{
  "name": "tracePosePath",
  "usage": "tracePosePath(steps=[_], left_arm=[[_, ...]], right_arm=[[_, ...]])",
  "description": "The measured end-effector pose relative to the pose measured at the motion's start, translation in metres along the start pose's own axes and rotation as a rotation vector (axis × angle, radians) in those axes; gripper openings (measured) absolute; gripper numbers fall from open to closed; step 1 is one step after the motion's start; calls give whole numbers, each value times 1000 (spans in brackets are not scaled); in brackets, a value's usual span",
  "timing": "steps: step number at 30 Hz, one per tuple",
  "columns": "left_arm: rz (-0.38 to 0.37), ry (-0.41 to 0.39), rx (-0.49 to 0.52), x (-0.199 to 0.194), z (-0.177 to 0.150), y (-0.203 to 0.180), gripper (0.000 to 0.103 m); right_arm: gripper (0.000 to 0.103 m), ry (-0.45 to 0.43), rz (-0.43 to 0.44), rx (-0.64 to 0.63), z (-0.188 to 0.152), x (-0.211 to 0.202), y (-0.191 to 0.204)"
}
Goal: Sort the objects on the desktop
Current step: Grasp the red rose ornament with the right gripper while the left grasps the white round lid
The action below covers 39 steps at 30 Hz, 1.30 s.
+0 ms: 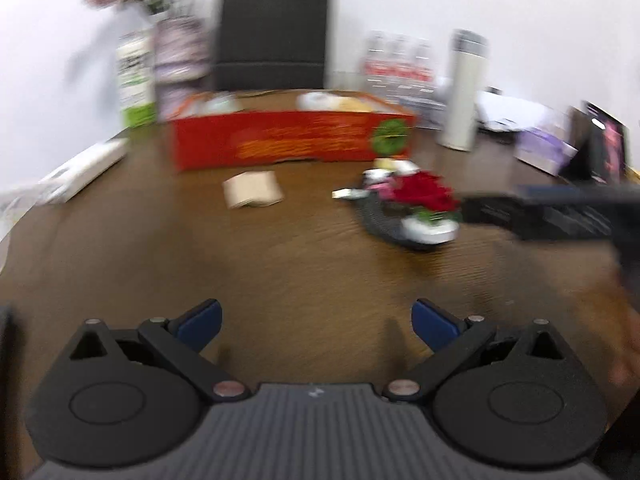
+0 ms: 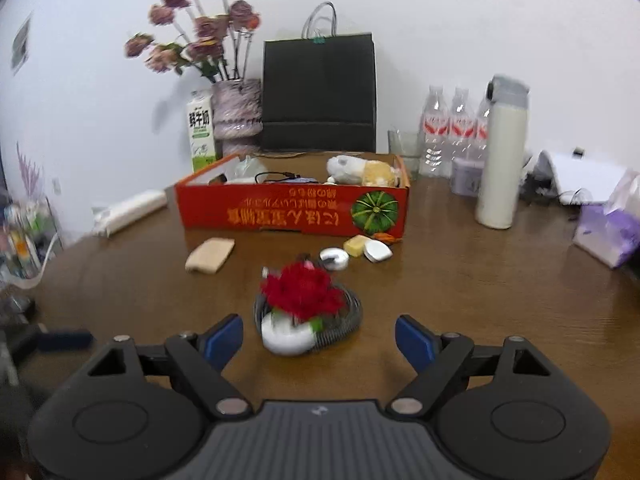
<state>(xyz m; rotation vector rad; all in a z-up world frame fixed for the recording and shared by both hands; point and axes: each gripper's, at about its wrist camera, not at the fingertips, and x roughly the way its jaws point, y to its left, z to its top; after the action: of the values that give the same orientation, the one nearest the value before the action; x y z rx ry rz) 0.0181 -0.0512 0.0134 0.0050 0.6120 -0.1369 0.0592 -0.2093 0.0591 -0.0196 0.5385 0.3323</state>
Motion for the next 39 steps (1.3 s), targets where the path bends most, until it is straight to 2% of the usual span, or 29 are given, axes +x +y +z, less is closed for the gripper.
tracePosePath(steps=[2,3,4,5,7,9,10,12,13,17,18,19,21,22,23,25,27,29,30,32,34,36,39], left_arm=[[-48,-15,23,8,10,-8,103],[-71,-29,29,12,16,-13,102],[-98,-45,36,17,21,-18,101],[-115,-59,44,21,27,-23,98],[-118,-82,63,29,33,-32,90],[-134,-99,63,33,37,-35,74],[-163,-95,55,35,38,-35,61],[-228,-82,45,39,37,-34,47],[-237,-72,42,40,36,-33,40],[-246,-93,47,30,29,-28,39],[-241,-122,54,24,27,-27,39],[-231,-142,52,16,25,-24,39],[-223,-177,-4,3,20,-11,39],[-220,-193,-65,-1,17,0,39],[-214,-197,-135,-4,15,13,40],[-220,-134,-257,1,13,35,40],[-269,-79,-390,8,7,54,40],[-302,-48,-521,13,1,69,39],[-303,-71,-564,11,0,76,39],[-262,-146,-547,-4,6,82,39],[-208,-190,-462,-18,15,84,40],[-132,-206,-384,-25,19,81,40],[-9,-184,-284,-24,15,72,40]], right_arm=[[77,17,23,17,11,24,-3],[62,45,36,24,15,38,-4],[34,85,48,41,17,51,-5],[34,125,64,74,18,62,-9],[28,132,108,161,20,64,-18],[27,116,172,231,19,57,-26],[26,108,191,256,19,52,-29],[26,112,217,272,17,46,-31],[25,113,236,277,16,42,-32],[22,93,252,259,14,32,-24],[21,70,252,309,13,29,-29],[20,30,211,360,12,25,-35],[21,-7,33,268,15,19,-30],[21,4,22,239,16,18,-30],[21,13,69,269,15,16,-35],[22,18,162,283,13,10,-33],[22,45,226,223,9,11,-16],[22,113,239,149,0,21,7],[23,144,215,117,-7,27,18],[25,149,162,68,-18,30,31],[24,135,125,19,-20,27,42],[24,136,119,16,-16,23,45],[24,69,130,34,-7,1,40]])
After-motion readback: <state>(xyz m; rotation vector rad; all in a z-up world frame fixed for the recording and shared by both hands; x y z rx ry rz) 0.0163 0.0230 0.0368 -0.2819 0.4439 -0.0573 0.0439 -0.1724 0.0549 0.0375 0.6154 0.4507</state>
